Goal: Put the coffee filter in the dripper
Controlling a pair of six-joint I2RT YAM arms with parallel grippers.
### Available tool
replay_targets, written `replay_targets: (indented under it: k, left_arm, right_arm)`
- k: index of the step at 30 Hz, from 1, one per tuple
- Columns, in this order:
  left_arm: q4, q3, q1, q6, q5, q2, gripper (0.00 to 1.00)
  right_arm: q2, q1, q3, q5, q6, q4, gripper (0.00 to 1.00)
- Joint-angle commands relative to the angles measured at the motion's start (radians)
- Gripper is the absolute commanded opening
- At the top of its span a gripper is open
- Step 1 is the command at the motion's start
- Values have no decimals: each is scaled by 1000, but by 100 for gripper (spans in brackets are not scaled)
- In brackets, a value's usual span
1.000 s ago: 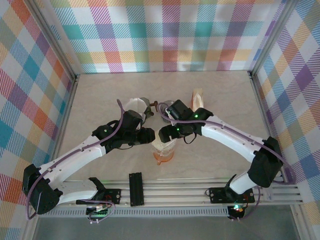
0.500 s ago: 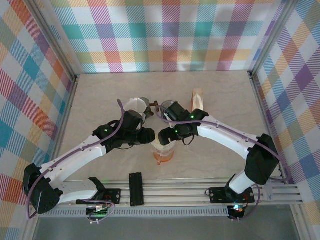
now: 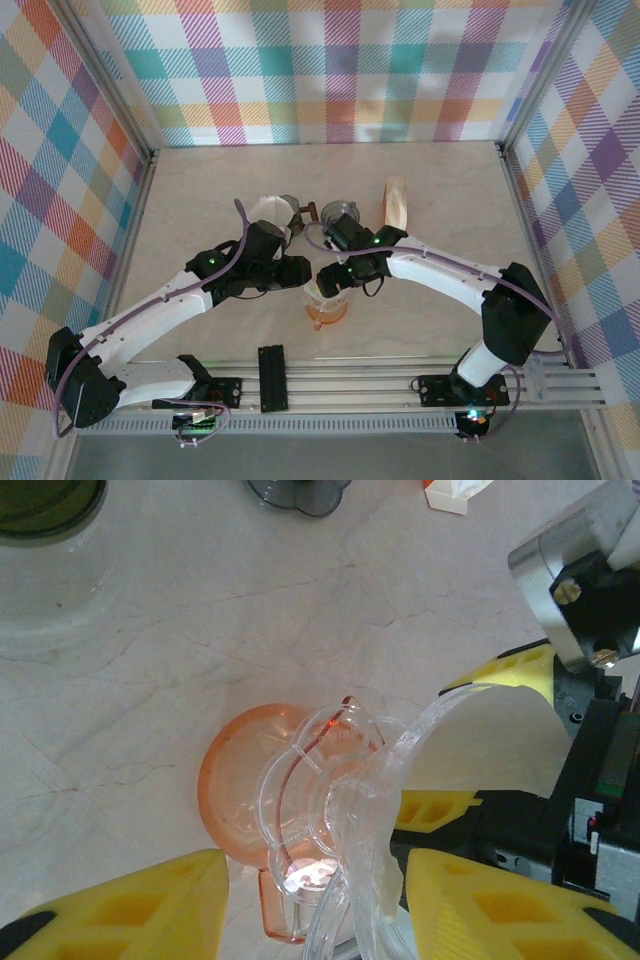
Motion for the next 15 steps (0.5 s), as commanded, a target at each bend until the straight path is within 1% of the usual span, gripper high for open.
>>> replay_targets:
  k: [1,3,5,9,15]
  left_arm:
    - [4,-19,7,-8,-7,-23,55]
    - [14,-28,7,-10,1,-31,58]
    - [14,-29,7,-11,2,-32,58]
    - [0,-30,8,-12,-4,-24,49]
    - [4,-32,7,-12,4,-20,46]
  right_arm:
    - [29,14,-26,17,0,29,89]
    - [30,16,-26,20,2,28,88]
    - [27,17,-25,19,4,28,88]
    - [5,18,-8,23,4,15,89]
    - [-57,19,20,29,16,-1,89]
